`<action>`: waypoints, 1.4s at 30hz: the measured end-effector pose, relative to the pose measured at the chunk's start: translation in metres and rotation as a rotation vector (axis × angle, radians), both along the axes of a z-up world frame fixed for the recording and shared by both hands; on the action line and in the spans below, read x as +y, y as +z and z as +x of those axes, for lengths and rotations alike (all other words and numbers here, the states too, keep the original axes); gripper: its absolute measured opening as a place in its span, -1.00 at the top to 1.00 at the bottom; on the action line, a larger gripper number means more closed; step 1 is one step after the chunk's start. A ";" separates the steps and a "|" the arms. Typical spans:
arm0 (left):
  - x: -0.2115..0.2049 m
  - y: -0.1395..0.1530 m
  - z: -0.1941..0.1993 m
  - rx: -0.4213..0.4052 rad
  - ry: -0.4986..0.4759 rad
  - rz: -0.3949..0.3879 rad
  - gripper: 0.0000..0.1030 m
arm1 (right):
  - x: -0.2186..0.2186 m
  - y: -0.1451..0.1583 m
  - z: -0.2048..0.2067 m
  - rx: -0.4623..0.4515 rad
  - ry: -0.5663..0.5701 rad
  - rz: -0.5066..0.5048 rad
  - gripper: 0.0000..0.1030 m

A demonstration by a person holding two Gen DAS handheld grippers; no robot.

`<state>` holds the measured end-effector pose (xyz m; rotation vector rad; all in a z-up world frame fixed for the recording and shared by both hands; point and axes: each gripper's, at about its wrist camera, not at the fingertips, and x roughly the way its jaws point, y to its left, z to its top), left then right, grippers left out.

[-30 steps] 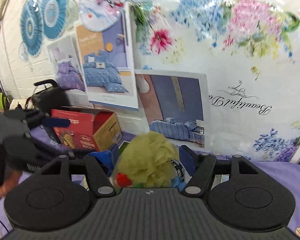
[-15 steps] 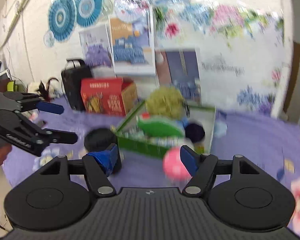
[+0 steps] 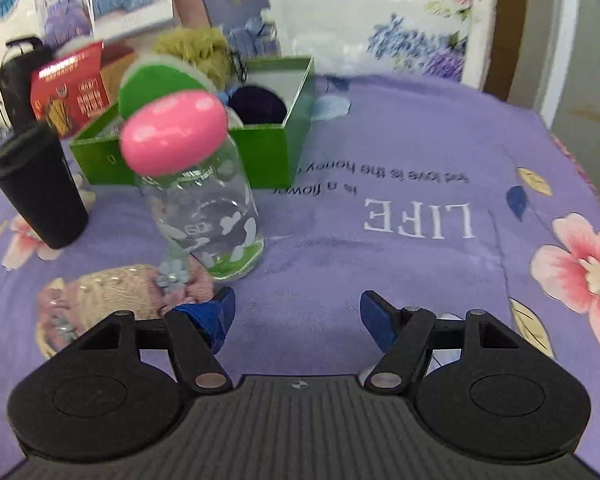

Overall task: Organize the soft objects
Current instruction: 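Move both tools to the pink lace pouch beside the jar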

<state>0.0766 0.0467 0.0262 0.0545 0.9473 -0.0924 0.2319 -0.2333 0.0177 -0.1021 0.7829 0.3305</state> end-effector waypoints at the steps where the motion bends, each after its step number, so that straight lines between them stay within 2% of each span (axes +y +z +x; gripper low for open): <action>1: 0.004 0.000 0.001 0.003 0.016 0.002 -0.85 | 0.002 -0.006 0.005 0.013 0.007 -0.004 -0.06; 4: 0.012 -0.002 0.004 0.018 0.050 0.013 -0.85 | 0.013 -0.020 0.008 0.040 0.040 -0.042 -0.06; 6: 0.015 -0.005 0.006 0.027 0.055 0.019 -0.85 | 0.018 -0.021 -0.003 0.029 0.073 -0.018 -0.06; 8: 0.016 -0.007 0.010 0.032 0.061 0.029 -0.85 | 0.022 -0.016 -0.019 0.013 0.100 0.002 -0.06; 11: 0.015 -0.005 0.013 0.022 0.048 0.044 -0.85 | 0.029 -0.006 -0.048 0.064 0.233 0.103 -0.07; 13: 0.014 -0.002 0.014 0.009 0.031 0.048 -0.85 | 0.037 0.001 -0.070 0.082 0.298 0.103 -0.07; 16: 0.004 0.004 0.019 -0.020 -0.012 0.042 -0.85 | 0.039 0.013 -0.092 0.050 0.347 0.072 -0.07; 22: -0.046 0.017 0.055 -0.089 -0.192 0.063 -0.85 | 0.016 0.012 -0.085 0.042 0.219 0.104 -0.07; 28: -0.109 0.007 0.112 -0.039 -0.392 0.078 -0.85 | -0.021 0.003 -0.087 0.063 0.089 0.222 -0.08; 31: -0.122 -0.009 0.131 -0.006 -0.423 0.157 -0.85 | -0.031 0.003 -0.085 0.072 0.105 0.243 -0.08; 33: -0.119 -0.015 0.136 0.020 -0.433 0.172 -0.85 | -0.033 0.006 -0.079 0.062 0.165 0.247 -0.08; 37: -0.113 -0.023 0.141 0.057 -0.458 0.146 -0.85 | -0.026 0.005 -0.047 0.078 0.207 0.313 -0.09; 40: -0.114 -0.023 0.146 0.052 -0.473 0.076 -0.85 | -0.019 -0.006 -0.015 0.141 0.187 0.450 -0.09; 42: -0.117 -0.023 0.145 0.050 -0.521 0.031 -0.85 | -0.014 -0.014 0.000 0.190 0.178 0.561 -0.09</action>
